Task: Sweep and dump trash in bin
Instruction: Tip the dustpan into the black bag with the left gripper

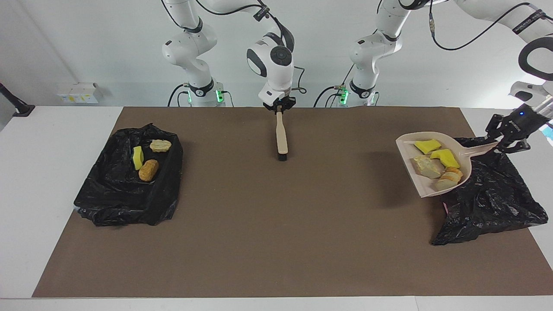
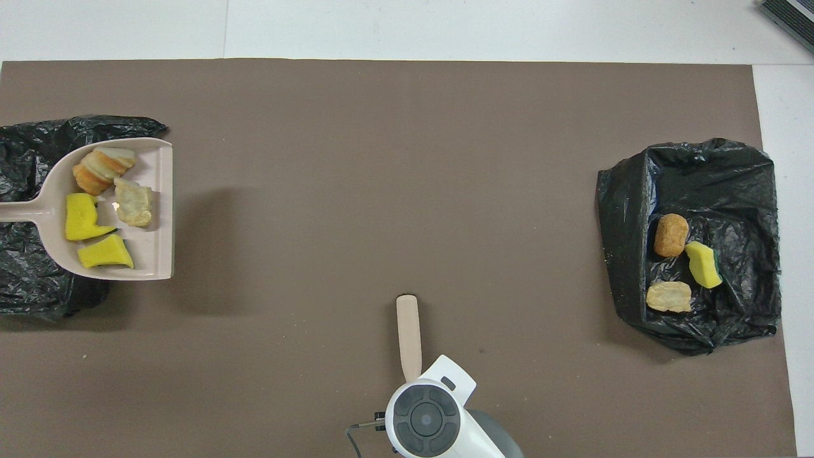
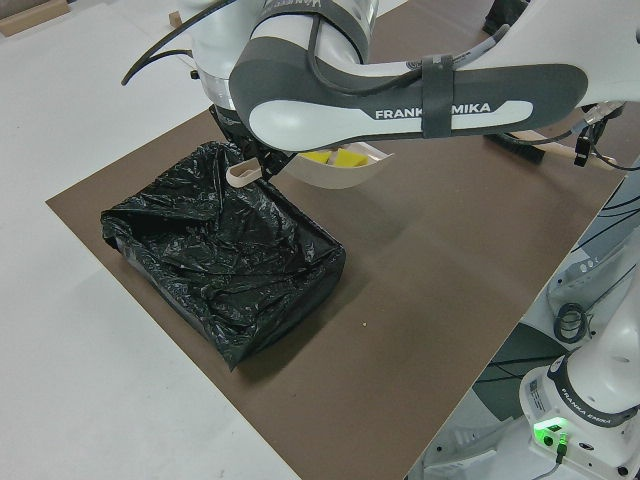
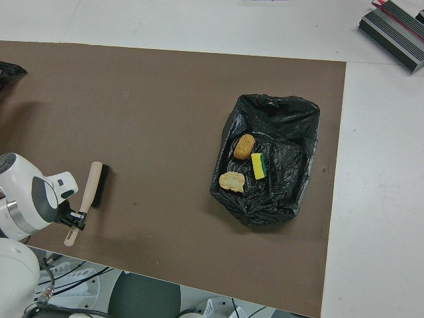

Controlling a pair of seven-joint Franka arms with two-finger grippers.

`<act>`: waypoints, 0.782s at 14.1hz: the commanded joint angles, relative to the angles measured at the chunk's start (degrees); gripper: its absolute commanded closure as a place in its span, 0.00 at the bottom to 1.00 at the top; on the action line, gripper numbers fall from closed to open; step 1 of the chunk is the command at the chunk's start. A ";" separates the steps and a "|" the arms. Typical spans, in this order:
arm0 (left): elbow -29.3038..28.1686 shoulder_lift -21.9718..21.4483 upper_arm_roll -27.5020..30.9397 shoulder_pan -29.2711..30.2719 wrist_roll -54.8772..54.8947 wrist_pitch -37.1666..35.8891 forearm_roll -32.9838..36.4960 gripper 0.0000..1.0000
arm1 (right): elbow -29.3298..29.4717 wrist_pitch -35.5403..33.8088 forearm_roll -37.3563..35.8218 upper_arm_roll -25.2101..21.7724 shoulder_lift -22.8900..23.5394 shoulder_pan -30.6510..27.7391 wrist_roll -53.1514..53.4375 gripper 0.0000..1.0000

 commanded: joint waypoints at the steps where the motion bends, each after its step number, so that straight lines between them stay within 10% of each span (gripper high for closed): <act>1: 6.53 2.65 -0.43 2.81 0.64 -0.70 4.42 1.00 | 2.50 0.17 -1.27 -0.10 2.26 -2.03 -0.47 0.06; 11: 6.28 1.96 -0.78 1.24 -2.95 9.50 34.46 1.00 | 15.87 -3.69 -6.70 -0.45 1.92 -17.41 -0.83 0.00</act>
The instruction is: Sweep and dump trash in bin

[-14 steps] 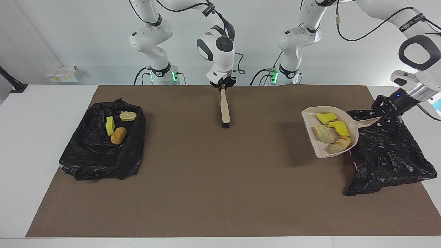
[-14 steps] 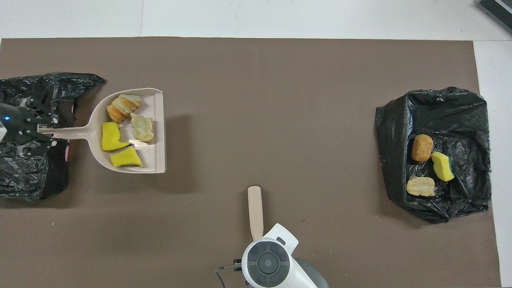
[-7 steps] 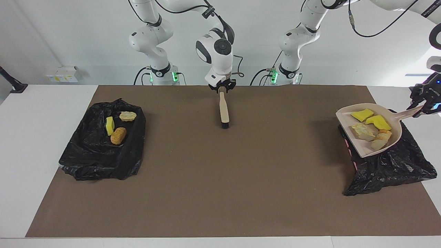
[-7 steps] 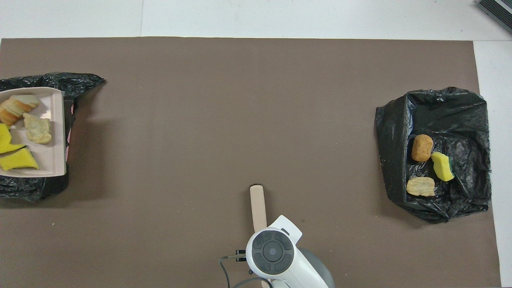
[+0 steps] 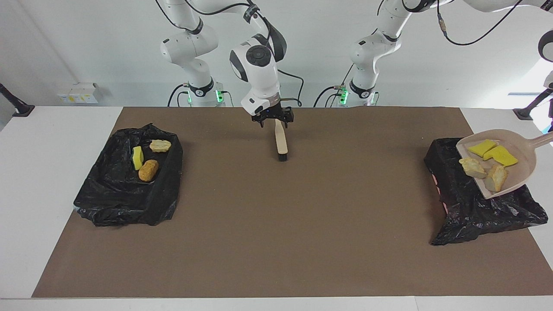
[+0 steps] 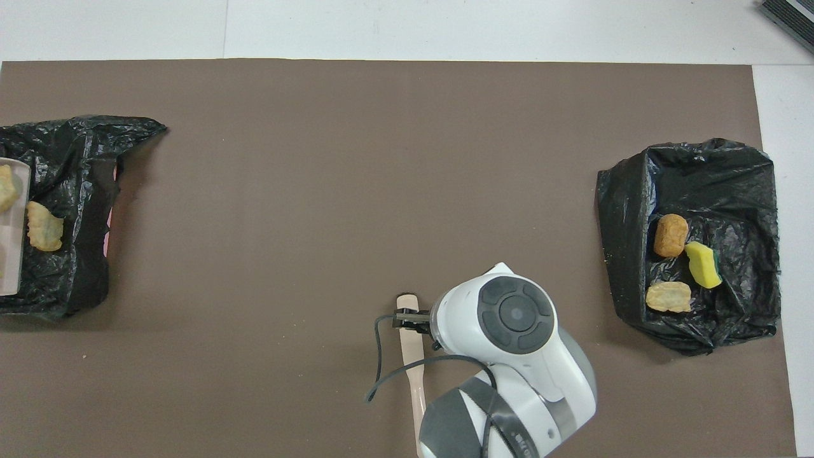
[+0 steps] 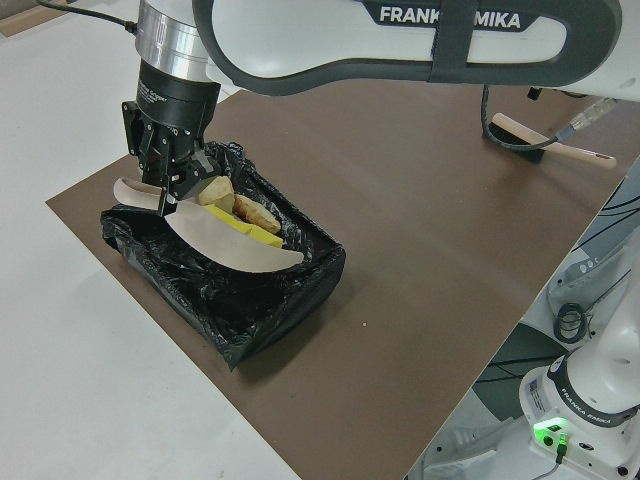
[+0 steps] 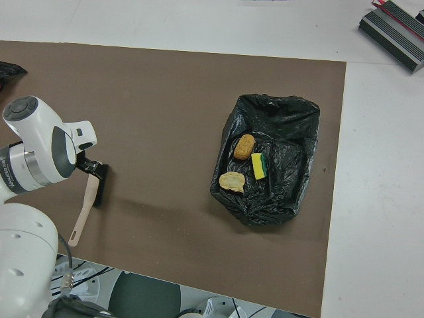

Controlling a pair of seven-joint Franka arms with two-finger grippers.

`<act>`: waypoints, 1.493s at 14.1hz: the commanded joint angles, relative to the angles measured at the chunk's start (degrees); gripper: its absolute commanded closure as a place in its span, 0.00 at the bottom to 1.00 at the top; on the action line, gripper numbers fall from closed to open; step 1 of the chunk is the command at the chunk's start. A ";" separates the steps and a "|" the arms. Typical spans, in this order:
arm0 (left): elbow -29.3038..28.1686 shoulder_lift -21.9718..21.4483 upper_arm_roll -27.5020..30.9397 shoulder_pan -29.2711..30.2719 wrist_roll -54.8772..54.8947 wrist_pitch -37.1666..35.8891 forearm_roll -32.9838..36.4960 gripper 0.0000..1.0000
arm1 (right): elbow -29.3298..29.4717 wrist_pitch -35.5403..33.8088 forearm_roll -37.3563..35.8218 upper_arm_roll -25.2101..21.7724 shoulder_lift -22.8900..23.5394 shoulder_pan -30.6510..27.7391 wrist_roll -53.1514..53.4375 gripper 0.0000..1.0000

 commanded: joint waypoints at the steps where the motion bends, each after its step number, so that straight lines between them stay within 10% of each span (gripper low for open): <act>1: 0.31 0.12 0.33 -2.14 -3.20 0.73 7.51 1.00 | 3.13 -2.27 -4.81 0.36 0.19 -4.25 -0.67 0.00; 11: -5.24 -7.17 0.24 -11.65 -14.47 -0.59 33.64 1.00 | 19.89 -21.84 -9.83 -7.09 -0.96 -20.79 -24.81 0.00; 21: -7.86 -10.77 -1.25 -14.02 -24.46 -9.64 3.71 1.00 | 33.21 -39.10 -10.28 -12.56 -5.07 -25.81 -36.62 0.00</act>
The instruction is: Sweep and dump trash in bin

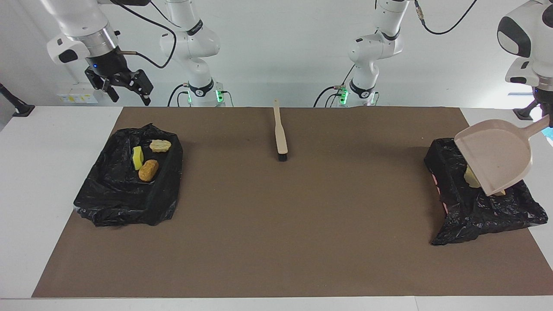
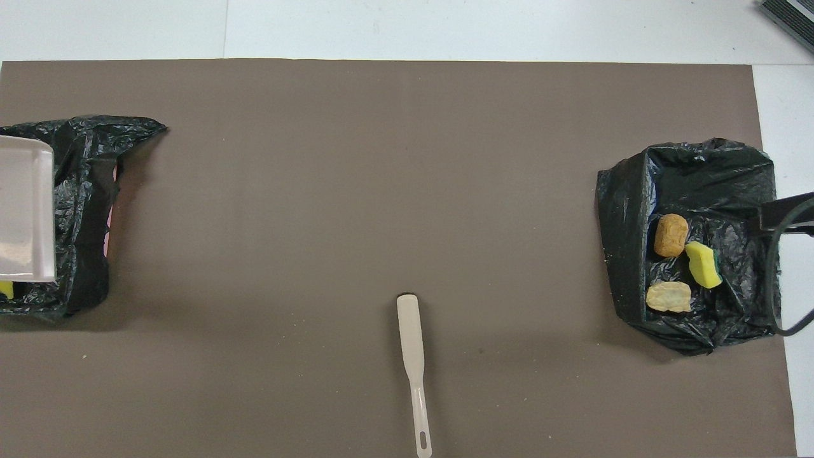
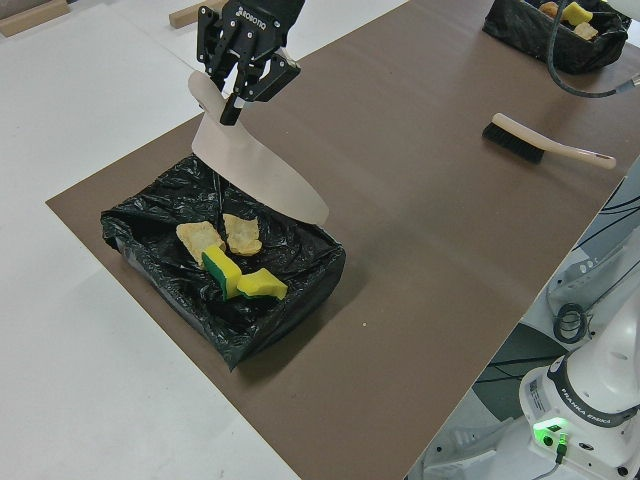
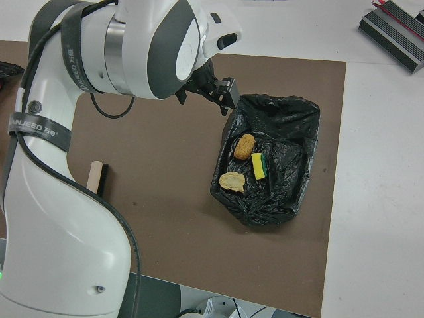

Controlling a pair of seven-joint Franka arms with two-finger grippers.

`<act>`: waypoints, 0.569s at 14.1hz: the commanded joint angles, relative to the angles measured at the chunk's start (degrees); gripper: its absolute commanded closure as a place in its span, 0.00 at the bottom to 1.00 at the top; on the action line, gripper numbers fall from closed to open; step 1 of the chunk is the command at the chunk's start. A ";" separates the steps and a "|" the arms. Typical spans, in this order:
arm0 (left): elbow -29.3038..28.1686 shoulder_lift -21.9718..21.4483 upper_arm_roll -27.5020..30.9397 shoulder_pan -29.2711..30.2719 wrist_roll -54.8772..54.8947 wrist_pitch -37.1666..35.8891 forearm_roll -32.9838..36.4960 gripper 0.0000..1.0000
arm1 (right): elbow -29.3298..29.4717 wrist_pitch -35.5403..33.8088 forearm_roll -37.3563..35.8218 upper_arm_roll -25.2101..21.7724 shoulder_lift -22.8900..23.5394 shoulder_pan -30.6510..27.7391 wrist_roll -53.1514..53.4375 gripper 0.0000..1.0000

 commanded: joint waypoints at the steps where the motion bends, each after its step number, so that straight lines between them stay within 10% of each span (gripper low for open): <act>1: -6.10 -3.76 0.50 -1.45 -8.03 -0.51 -8.47 1.00 | -2.22 -1.33 -1.24 0.78 -2.61 0.27 -1.85 0.00; 8: -13.50 -5.17 0.32 -11.99 -41.95 1.42 -18.77 1.00 | -5.91 2.34 -4.22 1.14 -4.63 0.45 -3.26 0.00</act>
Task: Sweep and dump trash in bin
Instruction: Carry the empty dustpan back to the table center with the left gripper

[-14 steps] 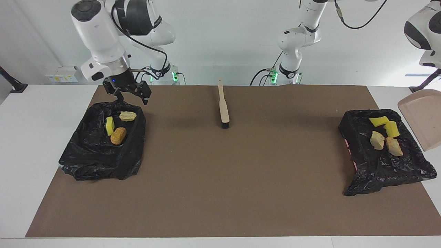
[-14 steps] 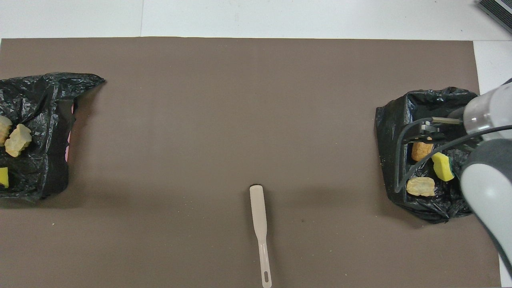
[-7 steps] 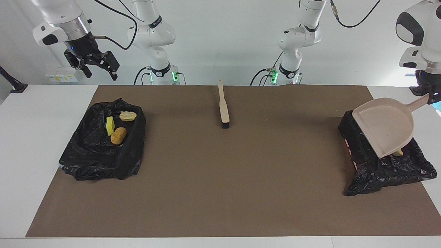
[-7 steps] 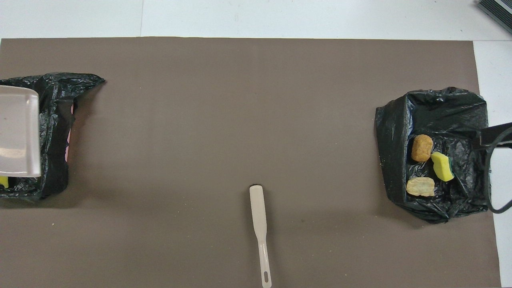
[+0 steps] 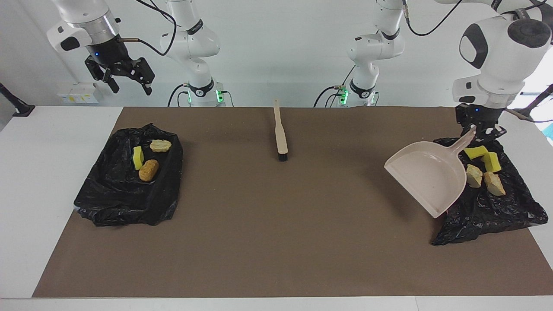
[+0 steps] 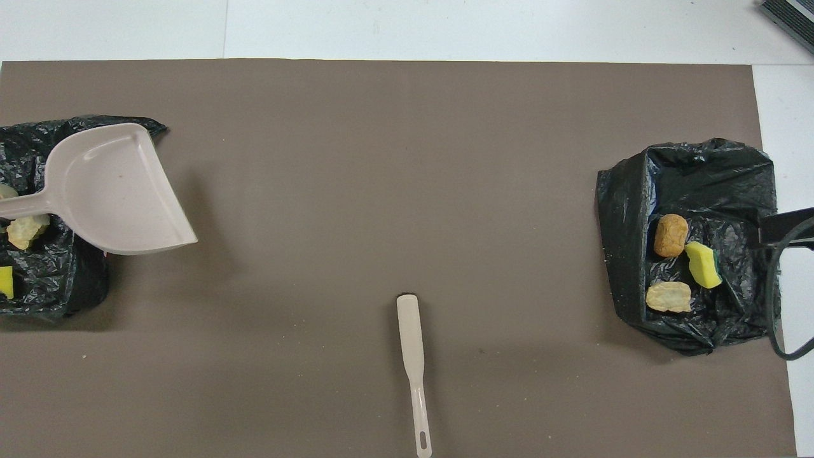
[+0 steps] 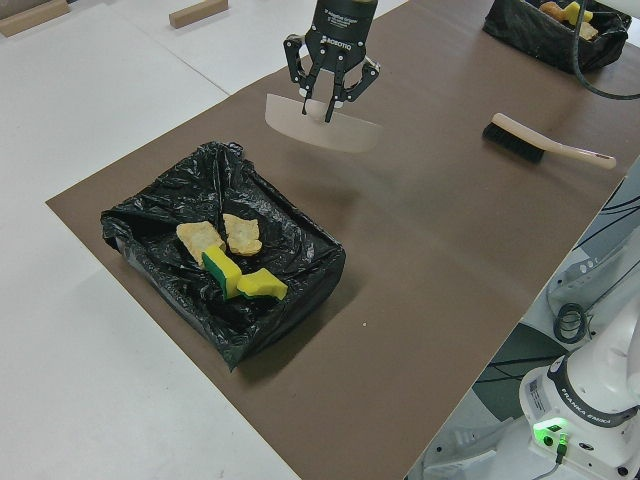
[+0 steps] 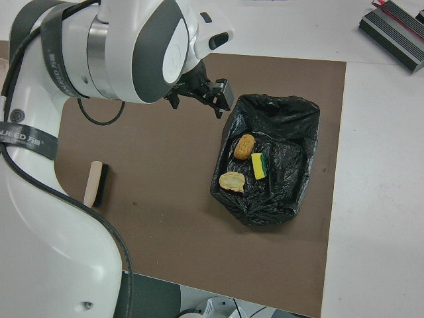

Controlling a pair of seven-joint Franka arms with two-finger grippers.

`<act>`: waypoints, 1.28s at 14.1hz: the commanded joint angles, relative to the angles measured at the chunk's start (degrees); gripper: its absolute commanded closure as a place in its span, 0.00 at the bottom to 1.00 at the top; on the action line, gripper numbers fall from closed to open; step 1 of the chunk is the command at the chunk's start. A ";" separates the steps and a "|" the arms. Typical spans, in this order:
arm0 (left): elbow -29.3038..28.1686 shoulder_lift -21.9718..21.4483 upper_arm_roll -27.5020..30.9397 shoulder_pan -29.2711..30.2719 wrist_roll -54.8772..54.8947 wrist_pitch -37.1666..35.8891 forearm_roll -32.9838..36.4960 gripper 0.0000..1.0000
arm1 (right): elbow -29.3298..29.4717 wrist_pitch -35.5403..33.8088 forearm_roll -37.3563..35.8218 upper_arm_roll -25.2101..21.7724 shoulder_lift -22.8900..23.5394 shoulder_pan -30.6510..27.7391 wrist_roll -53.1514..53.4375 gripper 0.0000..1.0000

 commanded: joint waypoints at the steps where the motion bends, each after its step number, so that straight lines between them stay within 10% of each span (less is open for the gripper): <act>1: -3.37 -1.84 1.03 -3.73 -9.91 2.16 -3.49 1.00 | -4.78 3.35 -2.40 0.23 -3.23 0.03 -1.99 0.00; 18: -0.83 16.79 1.11 -36.60 -74.69 24.21 -10.16 1.00 | -4.17 2.65 -1.61 0.06 -2.97 -0.67 -2.25 0.00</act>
